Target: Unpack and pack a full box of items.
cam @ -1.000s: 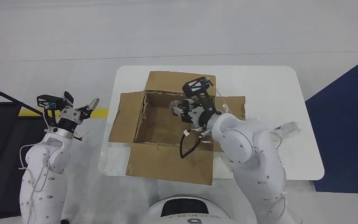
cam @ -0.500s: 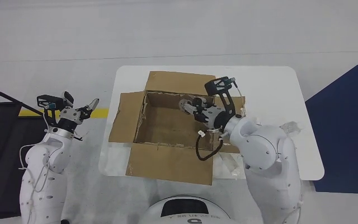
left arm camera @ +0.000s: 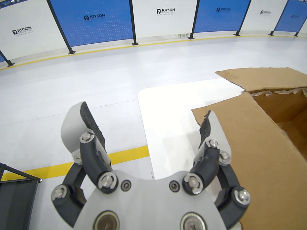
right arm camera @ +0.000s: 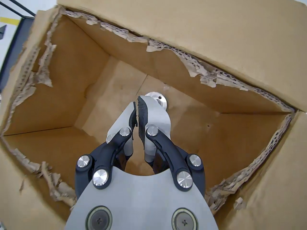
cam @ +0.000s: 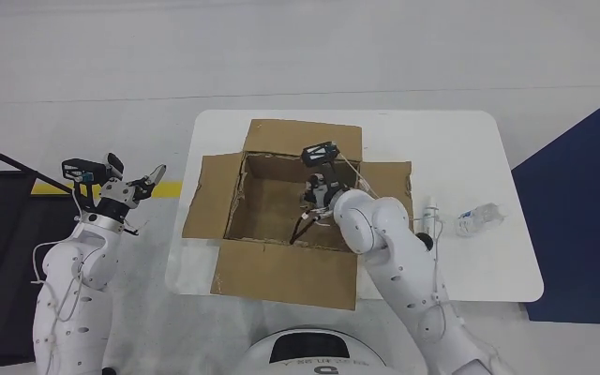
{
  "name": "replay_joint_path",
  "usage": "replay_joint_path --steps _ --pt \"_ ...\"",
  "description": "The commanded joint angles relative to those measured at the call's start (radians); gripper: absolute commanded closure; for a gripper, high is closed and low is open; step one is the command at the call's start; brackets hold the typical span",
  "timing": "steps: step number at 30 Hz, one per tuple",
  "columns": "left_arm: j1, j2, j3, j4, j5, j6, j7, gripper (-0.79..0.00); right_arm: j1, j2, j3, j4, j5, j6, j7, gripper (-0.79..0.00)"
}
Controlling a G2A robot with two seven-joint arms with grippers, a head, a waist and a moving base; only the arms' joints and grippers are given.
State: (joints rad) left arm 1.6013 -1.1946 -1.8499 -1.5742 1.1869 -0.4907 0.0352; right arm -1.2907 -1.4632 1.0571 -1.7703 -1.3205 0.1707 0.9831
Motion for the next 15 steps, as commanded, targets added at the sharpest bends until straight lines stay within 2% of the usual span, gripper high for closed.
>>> replay_joint_path --steps 1,6,7,8,9,11,15 --pt "0.0 0.0 0.0 0.0 0.0 0.0 0.0 -0.785 0.002 -0.001 -0.012 0.004 -0.025 0.01 -0.003 0.0" --pt "0.0 0.0 0.0 0.0 0.0 0.0 0.0 -0.785 0.004 0.0 -0.025 0.008 -0.075 0.024 0.048 0.0" --pt "0.0 0.0 0.0 0.0 0.0 0.0 0.0 -0.785 0.01 0.0 -0.031 0.015 -0.092 0.021 0.061 -0.077" --pt "0.0 0.0 0.0 0.0 0.0 0.0 0.0 -0.785 0.014 -0.001 -0.037 0.024 -0.108 0.025 0.062 -0.243" --pt "0.0 0.0 0.0 0.0 0.0 0.0 0.0 -0.785 0.016 -0.003 -0.044 0.036 -0.113 0.03 0.061 -0.332" --pt "0.0 0.0 0.0 0.0 0.0 0.0 0.0 -0.785 0.026 -0.006 -0.061 0.067 -0.127 0.038 0.049 -0.357" --pt "0.0 0.0 0.0 0.0 0.0 0.0 0.0 -0.785 0.061 -0.019 -0.088 0.157 -0.085 0.041 0.017 -0.32"
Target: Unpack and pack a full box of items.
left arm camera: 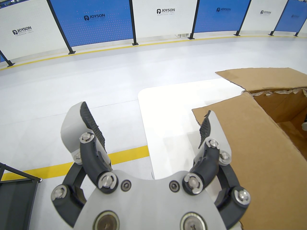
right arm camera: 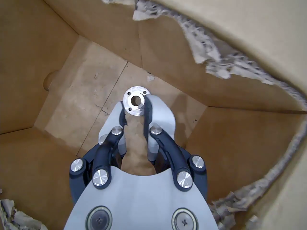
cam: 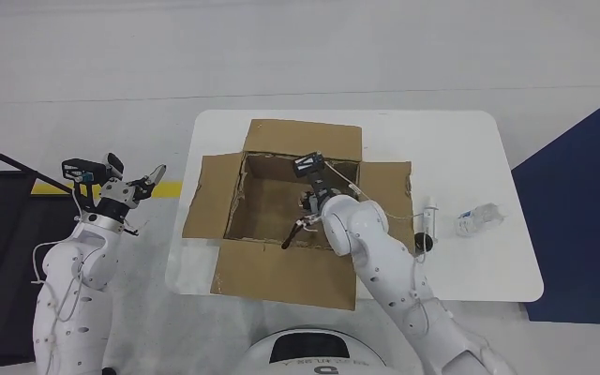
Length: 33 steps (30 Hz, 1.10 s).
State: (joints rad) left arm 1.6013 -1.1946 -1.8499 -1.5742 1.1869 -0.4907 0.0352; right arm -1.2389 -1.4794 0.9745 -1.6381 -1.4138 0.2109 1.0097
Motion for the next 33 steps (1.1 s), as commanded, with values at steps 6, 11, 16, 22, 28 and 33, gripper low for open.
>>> replay_joint_path --steps 6,11,16,22,28,33 --pt "0.0 0.0 0.0 0.0 0.0 0.0 0.0 -0.785 0.077 -0.022 -0.049 0.182 0.039 -0.008 -0.072 -0.354" --pt "0.0 0.0 0.0 0.0 0.0 0.0 0.0 -0.785 0.12 -0.034 -0.064 0.273 0.044 0.003 -0.095 -0.329" --pt "0.0 0.0 0.0 0.0 0.0 0.0 0.0 -0.785 0.14 -0.04 -0.076 0.322 0.029 -0.004 -0.08 -0.326" --pt "0.0 0.0 0.0 0.0 0.0 0.0 0.0 -0.785 0.14 -0.043 -0.087 0.323 -0.004 -0.013 -0.069 -0.234" --pt "0.0 0.0 0.0 0.0 0.0 0.0 0.0 -0.785 0.132 -0.045 -0.108 0.324 -0.08 0.003 -0.065 0.0" --pt "0.0 0.0 0.0 0.0 0.0 0.0 0.0 -0.785 0.109 -0.044 -0.103 0.265 -0.114 0.014 -0.064 0.0"
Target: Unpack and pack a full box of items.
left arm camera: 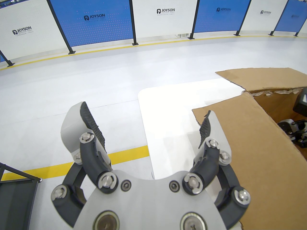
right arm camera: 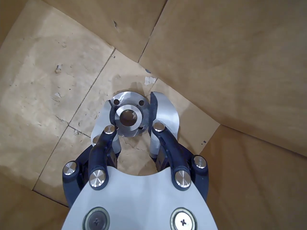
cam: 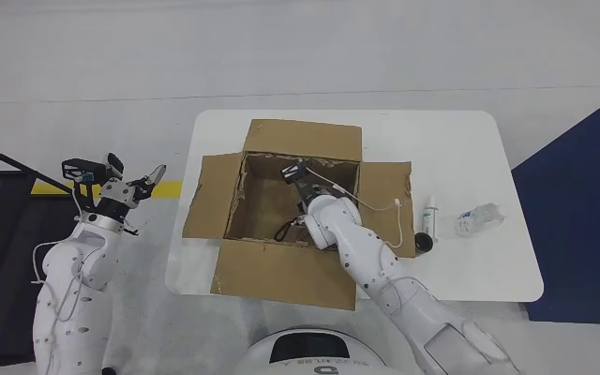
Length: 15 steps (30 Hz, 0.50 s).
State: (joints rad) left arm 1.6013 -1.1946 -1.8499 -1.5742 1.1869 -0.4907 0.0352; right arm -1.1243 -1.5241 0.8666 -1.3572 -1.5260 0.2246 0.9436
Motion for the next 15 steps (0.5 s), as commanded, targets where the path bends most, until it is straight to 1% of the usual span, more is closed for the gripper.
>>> replay_joint_path --steps 1,4,10,13,15 --pt "0.0 0.0 0.0 0.0 0.0 0.0 0.0 -0.785 -0.014 0.003 0.01 -0.038 -0.004 -0.003 0.006 0.0" --pt "0.0 0.0 0.0 0.0 0.0 0.0 0.0 -0.785 -0.051 0.011 0.038 -0.131 -0.01 -0.016 0.022 0.0" --pt "0.0 0.0 0.0 0.0 0.0 0.0 0.0 -0.785 -0.182 0.038 0.12 -0.382 -0.022 -0.067 0.043 0.0" --pt "0.0 0.0 0.0 0.0 0.0 0.0 0.0 -0.785 -0.238 0.048 0.152 -0.475 -0.038 -0.084 0.034 0.0" --pt "0.0 0.0 0.0 0.0 0.0 0.0 0.0 -0.785 -0.264 0.053 0.168 -0.508 -0.04 -0.093 0.039 0.0"
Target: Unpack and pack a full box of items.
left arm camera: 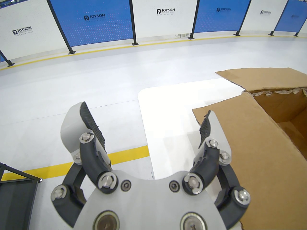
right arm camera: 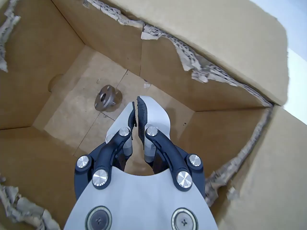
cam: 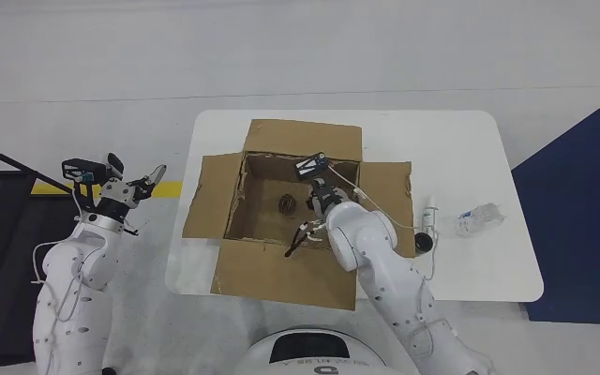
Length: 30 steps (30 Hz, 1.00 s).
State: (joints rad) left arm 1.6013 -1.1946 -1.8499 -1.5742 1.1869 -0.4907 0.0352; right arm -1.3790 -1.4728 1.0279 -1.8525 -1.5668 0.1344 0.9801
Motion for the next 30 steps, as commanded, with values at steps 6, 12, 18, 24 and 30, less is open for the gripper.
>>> replay_joint_path --steps 6,12,18,24,30 --pt "0.0 0.0 0.0 0.0 0.0 0.0 0.0 -0.785 -0.002 -0.004 -0.018 0.045 0.009 -0.003 0.005 -0.092" --pt "0.0 0.0 0.0 0.0 0.0 0.0 0.0 -0.785 0.123 -0.037 -0.064 0.259 0.135 0.071 0.03 -0.379" --pt "0.0 0.0 0.0 0.0 0.0 0.0 0.0 -0.785 0.187 -0.057 -0.127 0.385 0.136 0.07 0.031 -0.656" --pt "0.0 0.0 0.0 0.0 0.0 0.0 0.0 -0.785 0.242 -0.076 -0.153 0.476 0.15 0.104 0.009 -0.545" --pt "0.0 0.0 0.0 0.0 0.0 0.0 0.0 -0.785 0.281 -0.091 -0.164 0.539 0.181 0.101 0.009 -0.409"
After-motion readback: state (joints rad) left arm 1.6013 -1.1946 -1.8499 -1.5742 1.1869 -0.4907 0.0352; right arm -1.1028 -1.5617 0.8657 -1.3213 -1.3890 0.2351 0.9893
